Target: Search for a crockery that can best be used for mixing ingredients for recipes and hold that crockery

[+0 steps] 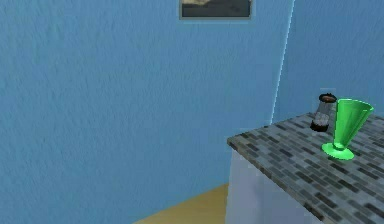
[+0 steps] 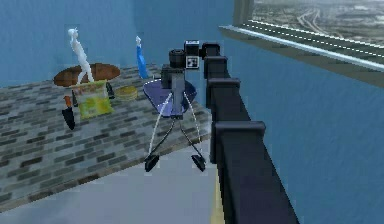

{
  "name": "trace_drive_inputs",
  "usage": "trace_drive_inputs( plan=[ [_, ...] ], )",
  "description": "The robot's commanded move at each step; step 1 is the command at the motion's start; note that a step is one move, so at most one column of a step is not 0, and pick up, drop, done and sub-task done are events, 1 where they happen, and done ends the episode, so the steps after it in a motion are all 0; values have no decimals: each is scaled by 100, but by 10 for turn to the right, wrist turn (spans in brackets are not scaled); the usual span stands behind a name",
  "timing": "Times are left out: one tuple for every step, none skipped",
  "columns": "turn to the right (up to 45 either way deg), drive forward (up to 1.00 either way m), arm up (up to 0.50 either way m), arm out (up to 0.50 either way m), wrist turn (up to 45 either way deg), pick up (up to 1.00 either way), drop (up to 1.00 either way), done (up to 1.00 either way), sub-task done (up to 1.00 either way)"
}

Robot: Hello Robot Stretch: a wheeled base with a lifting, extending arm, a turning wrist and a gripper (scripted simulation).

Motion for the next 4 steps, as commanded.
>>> trace_drive_inputs(
  plan=[
    [0, 0, 0, 0, 450, 0, 0, 0, 0],
    [0, 0, 0, 0, 450, 0, 0, 0, 0],
    [0, 0, 0, 0, 450, 0, 0, 0, 0],
    [0, 0, 0, 0, 180, 0, 0, 0, 0]
  ],
)
